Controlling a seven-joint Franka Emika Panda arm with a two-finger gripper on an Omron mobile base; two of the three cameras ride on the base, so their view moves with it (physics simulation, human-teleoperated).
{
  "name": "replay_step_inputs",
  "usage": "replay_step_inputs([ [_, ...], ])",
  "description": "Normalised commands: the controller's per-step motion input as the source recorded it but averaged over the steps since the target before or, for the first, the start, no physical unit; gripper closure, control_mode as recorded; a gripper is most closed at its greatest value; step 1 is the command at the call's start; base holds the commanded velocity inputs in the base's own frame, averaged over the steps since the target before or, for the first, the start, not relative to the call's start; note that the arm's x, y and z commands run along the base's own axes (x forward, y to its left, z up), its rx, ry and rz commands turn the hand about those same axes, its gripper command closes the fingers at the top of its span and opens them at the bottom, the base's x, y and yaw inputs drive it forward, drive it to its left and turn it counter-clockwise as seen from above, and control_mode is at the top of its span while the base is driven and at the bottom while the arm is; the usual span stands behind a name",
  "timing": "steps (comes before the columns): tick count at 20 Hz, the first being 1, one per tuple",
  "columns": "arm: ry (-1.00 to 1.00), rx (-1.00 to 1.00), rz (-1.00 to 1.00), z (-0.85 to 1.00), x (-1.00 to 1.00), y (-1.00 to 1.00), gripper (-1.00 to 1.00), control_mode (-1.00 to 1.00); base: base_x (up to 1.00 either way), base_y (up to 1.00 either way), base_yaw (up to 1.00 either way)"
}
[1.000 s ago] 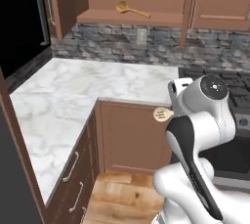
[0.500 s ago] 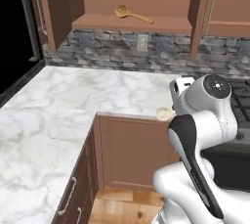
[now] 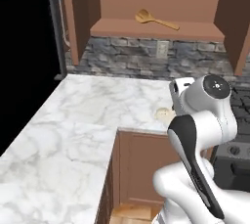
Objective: Organize the utensils by type. Pick up the wooden spoons from the counter and place them in the open cabinet. Then pick up the metallic utensils from the counter and place them in the open drawer.
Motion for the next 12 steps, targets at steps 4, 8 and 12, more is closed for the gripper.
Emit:
replay_step_inputs([
  [4,0.0,0.0,0.0,0.0,0.0,0.0,1.0,1.0,0.63,0.16,-0.13],
  [8,0.0,0.0,0.0,0.0,0.0,0.0,1.0,1.0,0.6,0.19,-0.19],
  [12,0.0,0.0,0.0,0.0,0.0,0.0,1.0,1.0,0.6,0.13,-0.34],
])
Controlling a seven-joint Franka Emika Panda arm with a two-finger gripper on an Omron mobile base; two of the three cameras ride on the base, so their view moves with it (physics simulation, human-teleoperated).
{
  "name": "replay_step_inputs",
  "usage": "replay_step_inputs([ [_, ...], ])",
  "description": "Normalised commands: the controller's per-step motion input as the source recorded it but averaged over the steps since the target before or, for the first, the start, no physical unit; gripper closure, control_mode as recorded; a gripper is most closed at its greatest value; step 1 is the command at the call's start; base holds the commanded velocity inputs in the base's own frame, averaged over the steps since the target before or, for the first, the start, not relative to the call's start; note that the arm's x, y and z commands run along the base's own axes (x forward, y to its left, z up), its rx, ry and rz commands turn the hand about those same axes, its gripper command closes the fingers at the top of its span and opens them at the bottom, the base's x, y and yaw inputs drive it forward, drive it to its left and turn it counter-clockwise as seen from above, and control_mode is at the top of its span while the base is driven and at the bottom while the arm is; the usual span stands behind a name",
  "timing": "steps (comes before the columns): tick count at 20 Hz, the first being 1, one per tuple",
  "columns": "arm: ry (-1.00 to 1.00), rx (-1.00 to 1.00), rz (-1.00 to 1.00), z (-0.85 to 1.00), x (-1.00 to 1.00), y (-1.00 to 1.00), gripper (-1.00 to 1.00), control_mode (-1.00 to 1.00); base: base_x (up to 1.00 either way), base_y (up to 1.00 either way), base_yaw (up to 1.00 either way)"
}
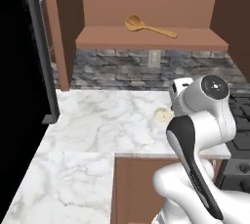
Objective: Organize the utensils by type. Pick up the wooden spoons from the counter and place them in the open cabinet. Then pick up the metallic utensils from the counter and place them in the open drawer.
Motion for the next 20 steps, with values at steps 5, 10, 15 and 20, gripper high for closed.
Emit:
replay_step_inputs([
  [5,0.0,0.0,0.0,0.0,0.0,0.0,1.0,1.0,0.52,0.27,-0.22],
  [10,0.0,0.0,0.0,0.0,0.0,0.0,1.0,1.0,0.53,0.26,-0.14],
  [15,0.0,0.0,0.0,0.0,0.0,0.0,1.0,1.0,0.1,0.07,-0.05],
  [20,0.0,0.0,0.0,0.0,0.0,0.0,1.0,1.0,0.0,0.0,0.0],
])
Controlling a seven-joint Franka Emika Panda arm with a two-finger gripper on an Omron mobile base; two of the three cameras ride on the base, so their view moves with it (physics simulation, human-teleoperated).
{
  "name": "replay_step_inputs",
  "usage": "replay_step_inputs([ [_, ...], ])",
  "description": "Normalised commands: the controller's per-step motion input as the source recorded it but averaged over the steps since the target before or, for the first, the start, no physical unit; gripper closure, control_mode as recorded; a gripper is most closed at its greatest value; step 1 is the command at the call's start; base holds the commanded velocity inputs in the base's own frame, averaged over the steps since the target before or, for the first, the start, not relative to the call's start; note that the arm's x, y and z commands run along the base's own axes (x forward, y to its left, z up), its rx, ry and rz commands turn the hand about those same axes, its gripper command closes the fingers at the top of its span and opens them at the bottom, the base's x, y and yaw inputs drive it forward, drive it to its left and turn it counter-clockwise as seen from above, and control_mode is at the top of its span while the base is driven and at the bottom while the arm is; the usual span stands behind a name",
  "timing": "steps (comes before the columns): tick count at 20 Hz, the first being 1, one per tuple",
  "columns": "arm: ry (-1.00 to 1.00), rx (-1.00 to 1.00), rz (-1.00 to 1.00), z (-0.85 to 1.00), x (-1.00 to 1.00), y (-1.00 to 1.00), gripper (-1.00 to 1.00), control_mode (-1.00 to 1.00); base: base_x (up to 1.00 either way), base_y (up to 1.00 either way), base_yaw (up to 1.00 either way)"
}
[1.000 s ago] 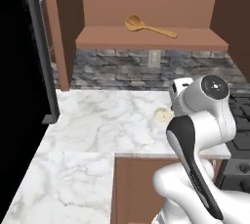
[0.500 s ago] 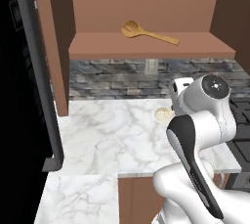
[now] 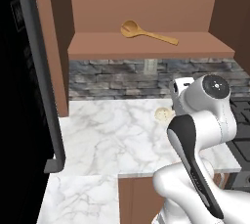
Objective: Organize the utensils by type. Pick up the wooden spoons from the counter and place them in the open cabinet. Then pick up the metallic utensils from the counter and place them in the open drawer.
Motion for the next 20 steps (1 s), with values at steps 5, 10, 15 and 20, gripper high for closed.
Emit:
replay_step_inputs([
  [5,0.0,0.0,0.0,0.0,0.0,0.0,1.0,1.0,0.0,0.0,0.0],
  [10,0.0,0.0,0.0,0.0,0.0,0.0,1.0,1.0,-0.03,0.0,0.0],
  [15,-0.09,0.0,0.0,0.08,0.0,0.02,1.0,-1.0,-0.06,0.0,0.0],
  [20,-0.14,-0.02,-0.03,0.36,0.01,0.06,1.0,-1.0,0.0,0.0,0.0],
])
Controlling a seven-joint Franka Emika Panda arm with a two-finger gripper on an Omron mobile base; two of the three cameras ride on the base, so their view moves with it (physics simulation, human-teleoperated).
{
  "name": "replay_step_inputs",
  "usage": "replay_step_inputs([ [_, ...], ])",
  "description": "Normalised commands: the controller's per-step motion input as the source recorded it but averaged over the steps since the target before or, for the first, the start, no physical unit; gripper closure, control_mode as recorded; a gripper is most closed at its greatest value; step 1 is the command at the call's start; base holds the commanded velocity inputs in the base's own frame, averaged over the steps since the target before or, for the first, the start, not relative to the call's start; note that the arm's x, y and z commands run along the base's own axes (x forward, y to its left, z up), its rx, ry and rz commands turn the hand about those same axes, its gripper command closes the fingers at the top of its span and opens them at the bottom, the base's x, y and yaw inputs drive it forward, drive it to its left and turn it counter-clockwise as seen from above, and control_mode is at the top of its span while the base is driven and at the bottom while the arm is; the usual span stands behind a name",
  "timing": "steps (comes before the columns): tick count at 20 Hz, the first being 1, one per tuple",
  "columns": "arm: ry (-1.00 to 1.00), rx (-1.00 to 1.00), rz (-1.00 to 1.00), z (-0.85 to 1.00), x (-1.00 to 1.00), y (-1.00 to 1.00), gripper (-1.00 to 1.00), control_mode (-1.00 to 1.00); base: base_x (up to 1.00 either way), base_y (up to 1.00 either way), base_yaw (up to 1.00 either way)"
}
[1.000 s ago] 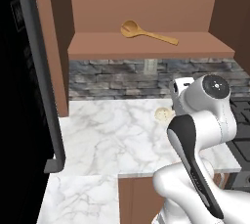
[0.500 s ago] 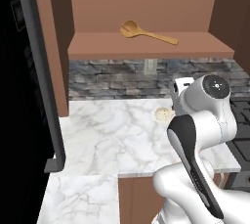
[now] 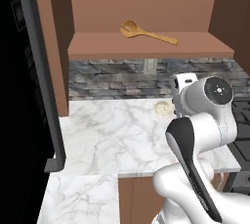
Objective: Organize the utensils by type. Pick up the wooden spoons from the counter and place them in the open cabinet. Then pick up the metallic utensils from the counter and place them in the open drawer.
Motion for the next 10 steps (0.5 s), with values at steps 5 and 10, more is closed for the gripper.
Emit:
replay_step_inputs([
  [5,-0.01,0.0,0.0,0.54,0.0,0.0,1.0,-1.0,0.0,0.0,0.0],
  [10,0.13,0.0,0.0,0.64,0.0,-0.07,1.0,-1.0,0.0,0.0,0.0],
])
